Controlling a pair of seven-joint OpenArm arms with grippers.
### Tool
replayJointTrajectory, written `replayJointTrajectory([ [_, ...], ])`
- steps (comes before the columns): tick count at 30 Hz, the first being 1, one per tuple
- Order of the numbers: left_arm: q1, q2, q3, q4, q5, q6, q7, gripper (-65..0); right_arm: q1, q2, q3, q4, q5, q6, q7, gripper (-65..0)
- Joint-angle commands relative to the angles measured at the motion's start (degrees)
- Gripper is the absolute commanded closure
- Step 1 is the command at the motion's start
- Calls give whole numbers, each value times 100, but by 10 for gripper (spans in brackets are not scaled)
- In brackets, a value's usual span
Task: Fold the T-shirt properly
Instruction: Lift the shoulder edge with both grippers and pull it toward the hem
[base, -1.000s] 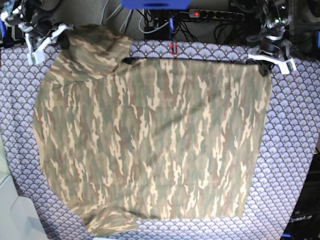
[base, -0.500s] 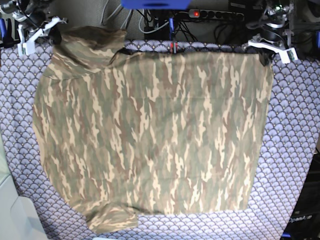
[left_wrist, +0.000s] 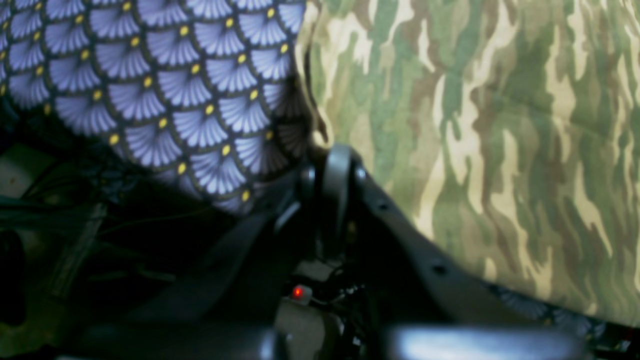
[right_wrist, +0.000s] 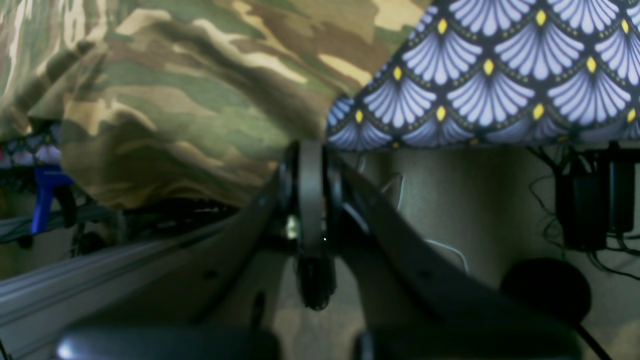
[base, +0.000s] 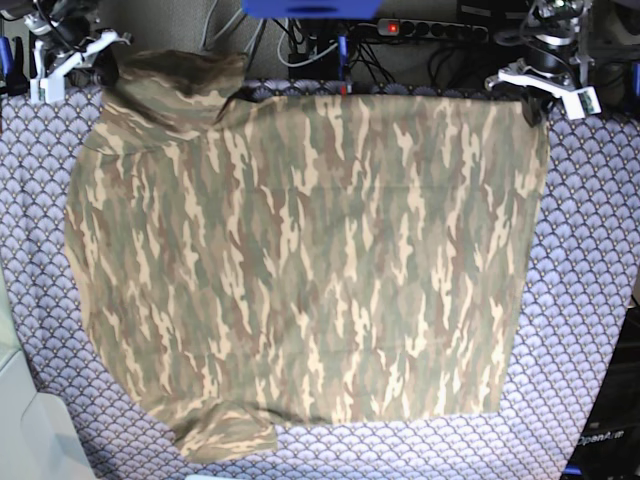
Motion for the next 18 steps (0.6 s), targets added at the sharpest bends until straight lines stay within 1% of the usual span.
replayJointTrajectory([
  [1,61,-47,-41,160,-14,7,-159,0,-35,73,39,216,103,38,135,0],
  [5,8,-47,-50,379,-14,51,-159,0,-35,64,30,735,103,38,109,0],
  [8,-211,-47,-50,432,-14,59,-159,0,167,64,21,893,94,38,91,0],
  [10,-370,-47,-50,414,-14,59,-142,0,352,161,12,893,94,38,38,0],
  [12,-502,-47,-50,397,-14,59,96,0,563,196,12,893,94,38,-217,0],
  [14,-721,-47,-50,362,-5,59,509,0,870,310,12,885,94,38,-542,0],
  [16,-959,-47,-59,353,30,59,878,0,1196,346,12,876,94,38,-859,0],
  [18,-1135,-47,-59,353,30,59,1133,0,1477,381,12,876,94,38,-1131,0],
])
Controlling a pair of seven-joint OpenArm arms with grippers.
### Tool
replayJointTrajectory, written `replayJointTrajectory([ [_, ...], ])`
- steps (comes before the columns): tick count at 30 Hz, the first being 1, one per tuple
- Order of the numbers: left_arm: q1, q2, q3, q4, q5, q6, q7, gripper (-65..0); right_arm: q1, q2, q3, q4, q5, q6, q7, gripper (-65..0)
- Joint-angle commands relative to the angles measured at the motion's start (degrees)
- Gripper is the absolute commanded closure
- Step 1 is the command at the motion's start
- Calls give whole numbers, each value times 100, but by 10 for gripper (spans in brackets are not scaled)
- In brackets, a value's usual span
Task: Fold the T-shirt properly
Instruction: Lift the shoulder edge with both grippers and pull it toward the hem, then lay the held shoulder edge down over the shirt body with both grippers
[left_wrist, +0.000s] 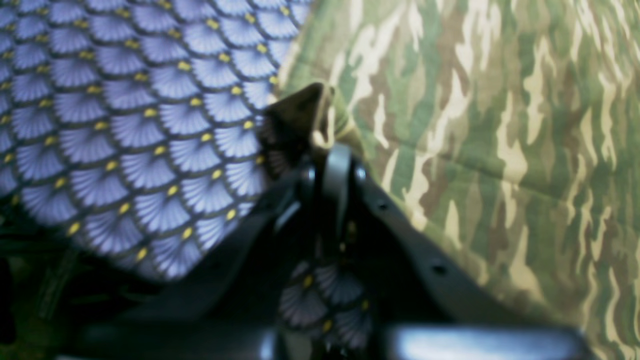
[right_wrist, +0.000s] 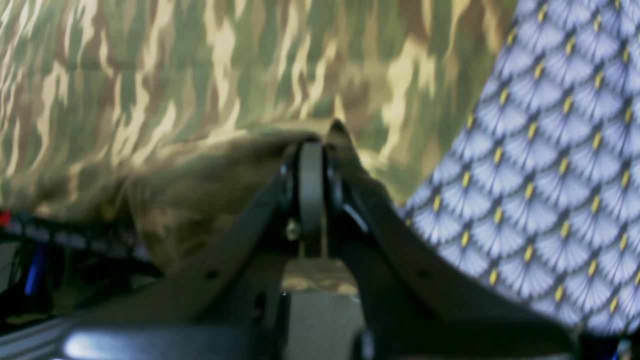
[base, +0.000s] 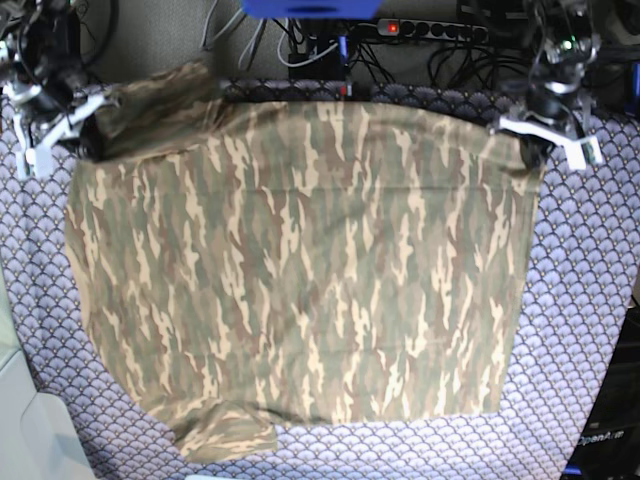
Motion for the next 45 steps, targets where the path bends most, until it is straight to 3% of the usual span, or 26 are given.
replayJointTrajectory([
  [1,-66,-47,-22,97,-25,-17,-40,0,125,81,32,93,94,41,22,0],
  [6,-479,-47,-171,124,-16,-8,241,0,714,90,32,93,94,41,-479,0],
  [10,-998,-47,-541,124,-34,-8,786,0,1136,204,-100,93,85,41,-778,0],
  [18,-1807,-47,-866,97,-16,-8,1560,0,1742,292,-830,93,85,41,-857,0],
  [22,-2062,-47,-822,71,-7,-8,1613,0,2076,292,-1137,-3,85,41,-830,0],
  [36,-2273,-56,-804,-474,-7,-61,1613,0,3202,1004,-1348,-1190,94,41,-716,0],
  [45,-2510,-495,224,-474,2,-8,1613,0,3237,1268,-1656,-1727,85,41,-74,0],
])
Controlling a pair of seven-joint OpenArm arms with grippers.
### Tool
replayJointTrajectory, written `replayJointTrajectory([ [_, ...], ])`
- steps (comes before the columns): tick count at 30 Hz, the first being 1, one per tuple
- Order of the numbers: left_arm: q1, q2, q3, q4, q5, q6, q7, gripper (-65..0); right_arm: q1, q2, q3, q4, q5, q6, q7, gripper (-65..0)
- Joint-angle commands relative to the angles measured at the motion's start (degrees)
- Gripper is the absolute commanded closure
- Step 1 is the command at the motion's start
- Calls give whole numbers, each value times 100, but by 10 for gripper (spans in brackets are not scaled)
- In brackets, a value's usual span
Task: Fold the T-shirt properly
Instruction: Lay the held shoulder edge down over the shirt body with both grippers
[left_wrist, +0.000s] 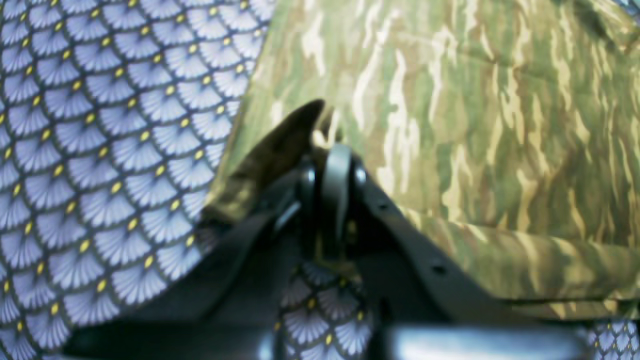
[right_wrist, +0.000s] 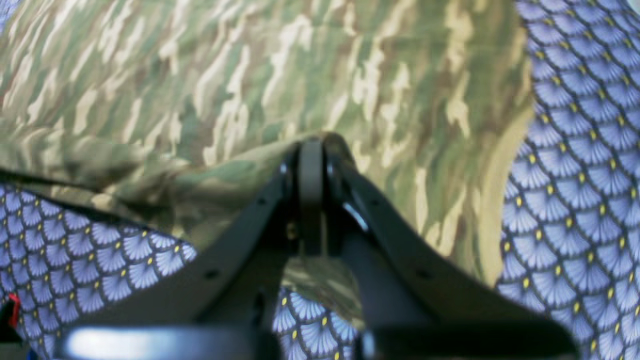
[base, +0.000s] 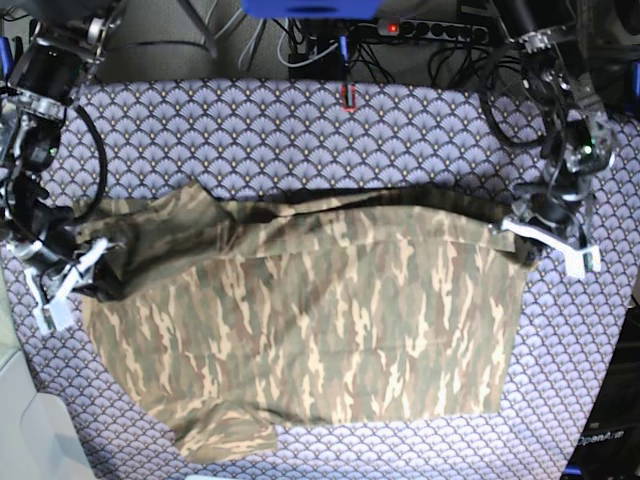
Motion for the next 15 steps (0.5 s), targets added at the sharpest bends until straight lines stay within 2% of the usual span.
replayJointTrajectory([
  [1,-183,-168,50,96,-42,-15,-173,0,116,136,1,48,109,36,208,0],
  [9,-675,-713,111,-132,134,-15,-173,0,406,250,-17,-295,109,36,305,0],
  [15,-912,-642,111,-475,582,-68,-173,0,652,268,-79,-734,109,36,331,0],
])
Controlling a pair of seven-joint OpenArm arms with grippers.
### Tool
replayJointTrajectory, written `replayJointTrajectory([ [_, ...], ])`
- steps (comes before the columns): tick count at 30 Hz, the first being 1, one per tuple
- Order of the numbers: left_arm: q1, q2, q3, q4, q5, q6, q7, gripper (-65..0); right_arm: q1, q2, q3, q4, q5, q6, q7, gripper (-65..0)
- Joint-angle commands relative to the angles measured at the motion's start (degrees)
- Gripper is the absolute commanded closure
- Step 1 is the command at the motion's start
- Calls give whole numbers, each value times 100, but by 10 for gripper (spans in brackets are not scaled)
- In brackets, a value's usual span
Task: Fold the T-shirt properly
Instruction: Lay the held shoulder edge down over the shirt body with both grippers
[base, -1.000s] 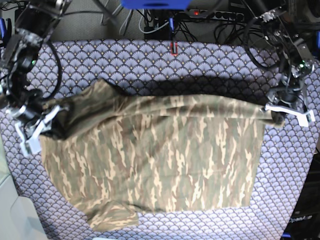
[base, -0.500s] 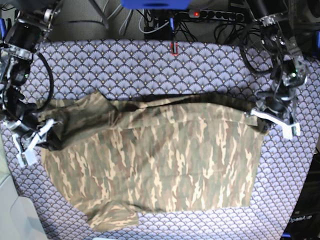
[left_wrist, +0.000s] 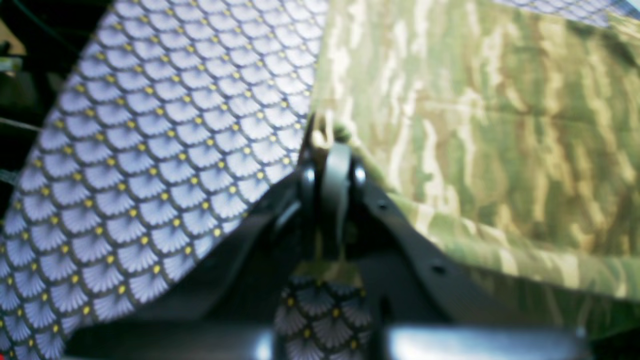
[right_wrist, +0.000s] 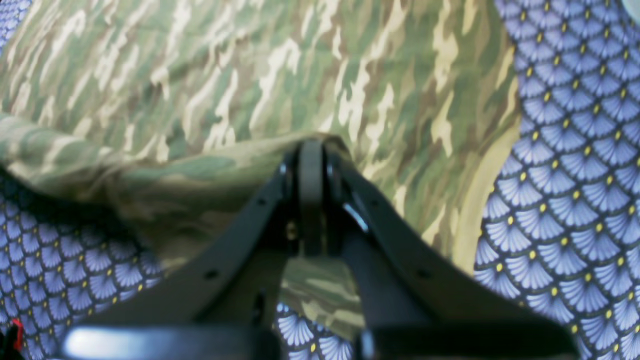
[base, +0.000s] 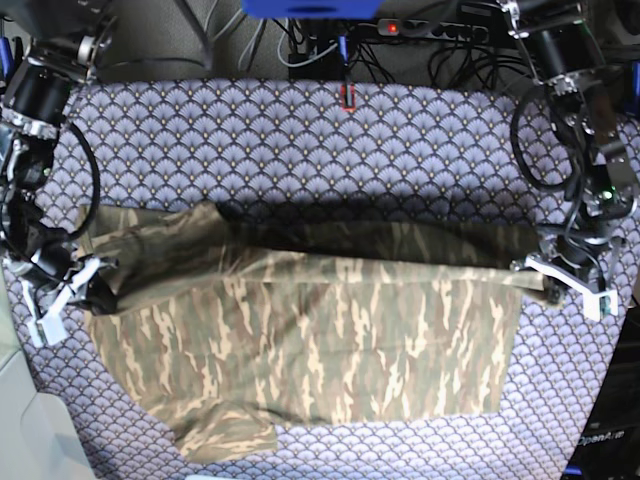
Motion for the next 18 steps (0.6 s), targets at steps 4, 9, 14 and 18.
replayJointTrajectory([
  [4,-183,1,215,-168,12,-6,-193,0,314,80,-316,50,-177,36,358,0],
  [9,-394,-26,602,-441,12,38,-211,0,543,-193,-536,50,-1029,36,429,0],
  [14,-798,-35,567,-784,20,38,-211,0,815,-351,-527,50,-1548,36,429,0],
  [18,-1027,-35,585,-880,372,11,-202,0,991,-377,-527,50,-1838,36,429,0],
])
